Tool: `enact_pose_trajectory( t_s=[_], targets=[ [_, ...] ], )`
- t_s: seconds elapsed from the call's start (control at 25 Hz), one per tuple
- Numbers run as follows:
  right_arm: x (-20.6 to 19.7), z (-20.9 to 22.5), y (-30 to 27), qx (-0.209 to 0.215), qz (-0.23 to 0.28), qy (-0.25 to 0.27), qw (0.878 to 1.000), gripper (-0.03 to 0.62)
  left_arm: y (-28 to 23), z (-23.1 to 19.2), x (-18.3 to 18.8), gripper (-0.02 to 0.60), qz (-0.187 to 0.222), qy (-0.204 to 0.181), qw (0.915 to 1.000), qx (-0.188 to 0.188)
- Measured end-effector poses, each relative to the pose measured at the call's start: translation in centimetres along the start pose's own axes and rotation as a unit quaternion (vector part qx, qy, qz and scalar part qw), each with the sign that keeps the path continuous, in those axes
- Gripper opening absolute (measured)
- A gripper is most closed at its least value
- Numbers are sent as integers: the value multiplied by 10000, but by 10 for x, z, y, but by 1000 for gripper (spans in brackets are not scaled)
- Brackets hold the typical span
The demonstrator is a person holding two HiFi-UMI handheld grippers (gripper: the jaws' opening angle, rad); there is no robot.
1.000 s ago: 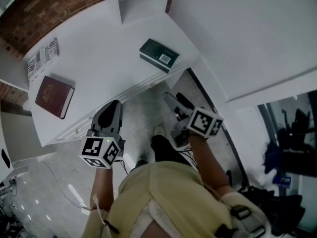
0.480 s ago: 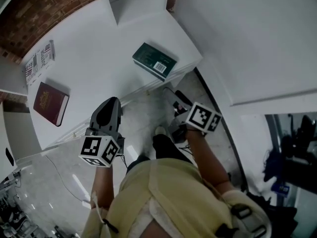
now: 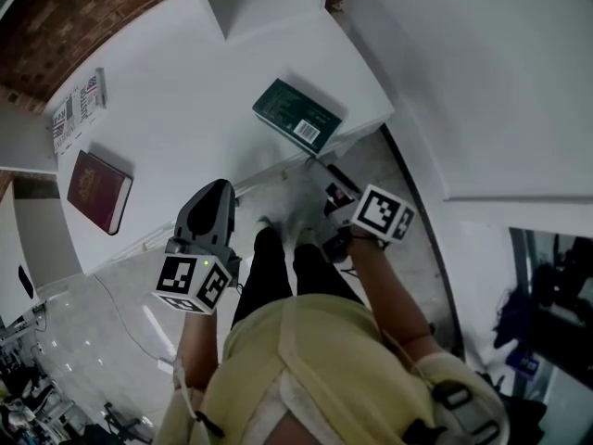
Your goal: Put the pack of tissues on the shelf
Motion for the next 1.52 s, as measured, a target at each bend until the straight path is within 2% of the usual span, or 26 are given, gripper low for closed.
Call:
enact_pose_trajectory(
  t_s=[0.28, 0.6, 0.76, 0.88, 1.0, 1.24, 1.52],
  targets=[
    [8, 7, -10, -91, 259, -220, 9994, 333, -23, -11, 10, 5, -103, -58, 9994, -329],
    [18, 12, -22, -376, 291, -176, 9987, 337, -49, -21, 18, 5, -252, -109, 9980, -571],
    [16, 12, -32, -136, 324, -549, 9979, 347, -56, -25, 18, 5, -325, -67, 9977, -591],
    [21, 16, -34, -332, 186, -287, 9989, 351, -63, -28, 19, 5, -337, -44, 9977, -590],
    [22, 21, -35, -453, 109, -280, 9985, 354, -67, -28, 20, 5, -352, -28, 9976, -590],
    [23, 28, -44, -258, 107, -577, 9979, 364, -70, -28, 18, 5, -415, -4, 9976, -558],
    [27, 31, -45, -316, 14, -525, 9981, 364, -72, -27, 15, 5, -459, 11, 9975, -533]
  ],
)
Point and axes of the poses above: the fingertips, and each gripper's own axes: y backward along the fingers, z to its right, x out of its top, the point moved 8 cm from there along y, backward along the fingers, and after that the axes turned 4 degrees about x, right-handed, at the moved point
